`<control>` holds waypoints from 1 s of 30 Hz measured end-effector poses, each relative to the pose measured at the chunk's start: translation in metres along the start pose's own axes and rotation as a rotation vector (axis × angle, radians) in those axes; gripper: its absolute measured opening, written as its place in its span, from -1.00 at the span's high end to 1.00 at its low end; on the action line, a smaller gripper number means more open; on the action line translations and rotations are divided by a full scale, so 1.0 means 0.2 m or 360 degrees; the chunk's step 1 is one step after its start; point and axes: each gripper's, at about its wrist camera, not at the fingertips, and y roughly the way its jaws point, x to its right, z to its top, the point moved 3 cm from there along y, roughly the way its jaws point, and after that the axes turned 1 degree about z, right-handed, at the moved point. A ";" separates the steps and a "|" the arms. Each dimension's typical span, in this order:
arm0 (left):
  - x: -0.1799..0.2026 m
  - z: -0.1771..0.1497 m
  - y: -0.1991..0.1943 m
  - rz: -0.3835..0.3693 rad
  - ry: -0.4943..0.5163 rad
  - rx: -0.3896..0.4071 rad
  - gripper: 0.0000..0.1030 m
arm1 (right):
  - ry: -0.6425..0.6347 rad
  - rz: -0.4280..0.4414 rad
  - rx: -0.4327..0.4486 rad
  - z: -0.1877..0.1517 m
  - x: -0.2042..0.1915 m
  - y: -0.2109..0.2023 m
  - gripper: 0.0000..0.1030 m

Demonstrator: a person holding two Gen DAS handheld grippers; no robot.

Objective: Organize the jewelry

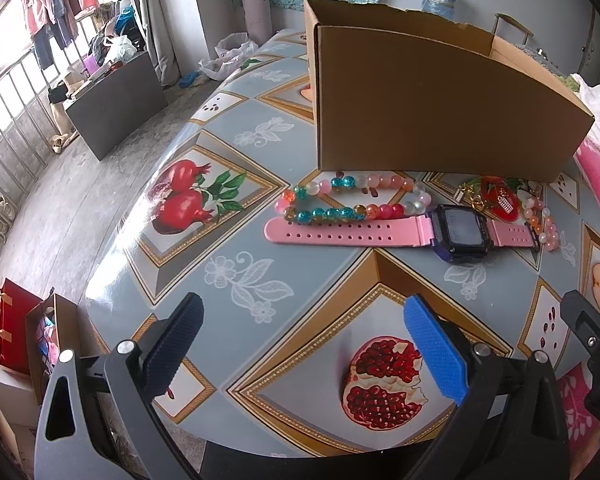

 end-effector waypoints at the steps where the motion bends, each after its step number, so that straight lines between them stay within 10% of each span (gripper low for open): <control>1: 0.00 0.00 0.00 0.0002 -0.0001 -0.0001 -0.92 | 0.0001 0.0000 -0.0001 0.00 0.00 0.00 -0.85; 22: -0.01 0.01 0.04 0.0007 -0.0024 -0.0061 -0.92 | -0.0029 0.0008 0.0031 0.00 -0.01 0.01 -0.85; 30: -0.09 0.07 0.04 -0.0121 -0.0046 0.0142 -0.92 | -0.0226 0.0109 0.0245 0.11 -0.04 -0.05 -0.84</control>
